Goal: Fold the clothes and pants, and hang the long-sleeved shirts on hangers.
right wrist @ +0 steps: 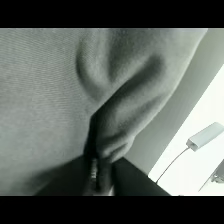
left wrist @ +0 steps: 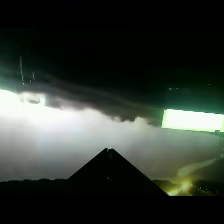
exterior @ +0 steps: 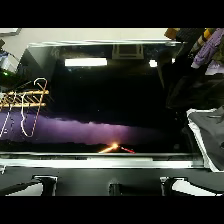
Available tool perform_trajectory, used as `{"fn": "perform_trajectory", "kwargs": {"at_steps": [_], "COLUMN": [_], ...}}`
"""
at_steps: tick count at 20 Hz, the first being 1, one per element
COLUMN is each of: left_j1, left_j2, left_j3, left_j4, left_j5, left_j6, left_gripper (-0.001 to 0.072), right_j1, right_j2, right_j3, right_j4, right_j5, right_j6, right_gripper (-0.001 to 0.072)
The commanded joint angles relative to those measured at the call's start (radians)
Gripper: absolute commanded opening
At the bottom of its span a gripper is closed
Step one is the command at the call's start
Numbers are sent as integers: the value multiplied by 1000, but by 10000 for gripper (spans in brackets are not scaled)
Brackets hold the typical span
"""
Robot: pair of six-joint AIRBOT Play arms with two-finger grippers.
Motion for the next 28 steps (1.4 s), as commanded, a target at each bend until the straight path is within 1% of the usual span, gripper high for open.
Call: {"fn": "perform_trajectory", "kwargs": {"at_steps": [1,2,3,5,6,7,8,9,10,11,13,15,17,19,21,22,25,28], "left_j1": [1,1,1,1,0,-8,-23,-45,-70,-99,-153,-192,-209,-215,-215,-215,-216,-217], "left_j2": [0,0,0,0,0,0,-2,-5,-6,-5,0,24,67,105,116,115,114,113], "left_j3": [0,0,0,0,0,0,0,-3,-14,-35,-97,-194,-309,-391,-422,-422,-422,-422], "left_j4": [0,0,1,1,1,1,1,2,4,5,20,48,49,49,49,49,48,48], "left_j5": [0,0,0,-2,-8,-21,-40,-64,-87,-105,-118,-145,-194,-224,-220,-216,-201,-201], "left_j6": [0,1,2,6,18,40,69,96,116,148,180,195,196,198,203,203,199,199], "left_gripper": [16,16,16,16,16,16,16,16,16,16,15,15,15,15,16,16,17,17], "right_j1": [0,0,0,10,26,52,101,162,248,351,557,766,954,1078,1136,1147,1143,1143], "right_j2": [0,6,23,90,133,171,202,214,213,210,209,205,200,190,177,174,173,173], "right_j3": [0,0,5,38,64,89,126,160,198,224,231,231,231,231,231,231,231,231], "right_j4": [-1,4,35,172,282,405,545,640,705,727,728,730,722,694,691,691,672,662], "right_j5": [-1,-13,-48,-175,-272,-373,-477,-535,-558,-566,-562,-552,-552,-544,-546,-549,-566,-512], "right_j6": [0,0,1,-8,-55,-124,-209,-266,-303,-317,-309,-262,-254,-249,-246,-247,-254,-254], "right_gripper": [473,492,480,475,418,347,339,326,319,319,317,229,153,79,67,42,45,44]}}
